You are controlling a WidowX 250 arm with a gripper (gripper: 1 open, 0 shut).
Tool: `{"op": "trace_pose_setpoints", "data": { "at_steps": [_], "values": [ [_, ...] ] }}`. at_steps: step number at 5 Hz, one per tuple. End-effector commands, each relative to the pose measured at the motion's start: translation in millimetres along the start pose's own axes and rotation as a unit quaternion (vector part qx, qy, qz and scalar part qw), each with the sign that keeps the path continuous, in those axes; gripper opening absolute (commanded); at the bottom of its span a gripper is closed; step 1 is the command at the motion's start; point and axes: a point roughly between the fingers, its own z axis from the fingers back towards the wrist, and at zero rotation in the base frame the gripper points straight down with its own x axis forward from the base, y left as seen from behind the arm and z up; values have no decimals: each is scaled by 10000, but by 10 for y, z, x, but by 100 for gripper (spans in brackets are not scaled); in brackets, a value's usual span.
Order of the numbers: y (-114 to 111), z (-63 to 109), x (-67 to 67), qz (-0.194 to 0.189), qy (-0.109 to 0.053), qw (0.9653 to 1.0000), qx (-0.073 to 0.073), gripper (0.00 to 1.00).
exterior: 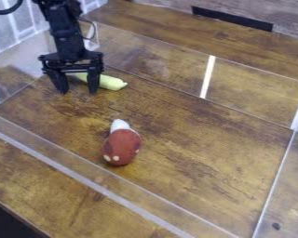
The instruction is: Move the green spoon to the left
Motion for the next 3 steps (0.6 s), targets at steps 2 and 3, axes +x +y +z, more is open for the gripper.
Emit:
{"op": "trace_pose_setpoints", "data": {
  "at_steps": [2, 3],
  "values": [
    [-366, 450, 118, -713, -338, 9966, -237, 100],
    [-525, 648, 58, -1071, -402, 9929, -318, 100]
  ]
}}
